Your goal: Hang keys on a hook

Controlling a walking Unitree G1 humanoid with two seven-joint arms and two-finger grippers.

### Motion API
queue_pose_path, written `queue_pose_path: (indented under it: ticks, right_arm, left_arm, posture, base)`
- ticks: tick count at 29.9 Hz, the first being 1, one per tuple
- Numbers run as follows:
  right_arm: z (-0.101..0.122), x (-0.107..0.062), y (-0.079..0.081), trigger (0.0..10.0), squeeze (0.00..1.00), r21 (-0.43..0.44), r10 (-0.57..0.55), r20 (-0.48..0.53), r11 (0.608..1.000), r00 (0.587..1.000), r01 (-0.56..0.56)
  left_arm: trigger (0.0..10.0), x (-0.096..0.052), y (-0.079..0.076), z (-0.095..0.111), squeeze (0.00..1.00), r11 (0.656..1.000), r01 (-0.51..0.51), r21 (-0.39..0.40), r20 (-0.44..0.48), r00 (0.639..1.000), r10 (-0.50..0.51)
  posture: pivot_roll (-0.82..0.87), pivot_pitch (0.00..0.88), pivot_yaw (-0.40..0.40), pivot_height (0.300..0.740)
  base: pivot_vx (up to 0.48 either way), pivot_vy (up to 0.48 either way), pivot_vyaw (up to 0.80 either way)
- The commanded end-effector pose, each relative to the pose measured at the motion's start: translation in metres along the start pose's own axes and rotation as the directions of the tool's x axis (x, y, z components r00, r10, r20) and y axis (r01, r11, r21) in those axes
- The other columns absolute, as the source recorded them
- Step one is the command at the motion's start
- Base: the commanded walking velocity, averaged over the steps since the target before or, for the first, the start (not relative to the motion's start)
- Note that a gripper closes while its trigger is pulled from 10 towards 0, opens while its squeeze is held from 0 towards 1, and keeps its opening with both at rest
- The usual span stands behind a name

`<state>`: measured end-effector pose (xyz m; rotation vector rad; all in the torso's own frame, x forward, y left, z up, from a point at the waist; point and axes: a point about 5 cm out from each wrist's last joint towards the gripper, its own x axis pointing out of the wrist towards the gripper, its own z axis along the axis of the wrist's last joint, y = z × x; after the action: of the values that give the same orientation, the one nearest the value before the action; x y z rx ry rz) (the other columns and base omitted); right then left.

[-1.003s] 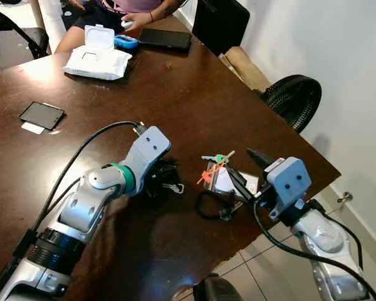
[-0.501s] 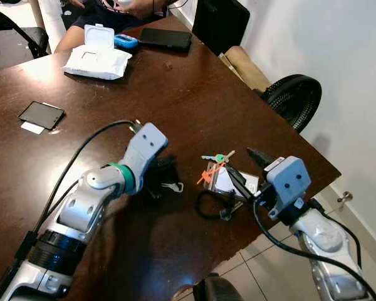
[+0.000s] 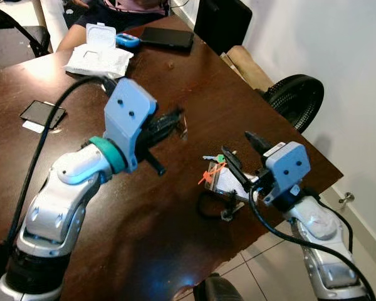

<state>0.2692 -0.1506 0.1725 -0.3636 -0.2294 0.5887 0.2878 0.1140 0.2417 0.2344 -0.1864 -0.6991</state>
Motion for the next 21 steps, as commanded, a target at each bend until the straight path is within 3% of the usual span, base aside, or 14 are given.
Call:
queue_pose_path:
  ticks: [1, 9, 15, 21]
  right_arm:
    - [-0.011, -0.004, 0.010, 10.0, 0.00, 0.046, 0.062, -0.052, 0.997, 0.997, -0.059]
    - [-0.017, -0.007, 0.039, 10.0, 0.00, 0.102, 0.323, -0.096, 0.944, 0.941, -0.314]
    - [-0.018, -0.011, 0.044, 10.0, 0.00, 0.112, 0.375, -0.114, 0.925, 0.920, -0.363]
    - [-0.024, -0.018, 0.037, 10.0, 0.00, 0.096, 0.349, -0.157, 0.936, 0.924, -0.338]
  left_arm:
    - [10.0, -0.001, -0.006, -0.002, 0.00, 1.000, 0.020, -0.019, -0.010, 1.000, -0.020]
    - [10.0, -0.002, -0.009, -0.002, 0.00, 0.999, 0.022, -0.027, -0.023, 0.999, -0.023]
    - [10.0, -0.004, -0.010, 0.000, 0.00, 0.999, 0.022, -0.033, -0.028, 0.999, -0.023]
    - [10.0, -0.004, -0.012, 0.000, 0.00, 0.999, 0.032, -0.037, -0.027, 0.999, -0.033]
  posture:
    - [-0.04, 0.180, 0.083, 0.740]
    - [-0.03, 0.167, 0.073, 0.740]
    - [-0.03, 0.167, 0.072, 0.740]
    - [-0.04, 0.161, 0.073, 0.740]
  base:
    - [0.000, 0.000, 0.00]
    - [0.000, 0.000, 0.00]
    - [0.000, 0.000, 0.00]
    - [0.000, 0.000, 0.00]
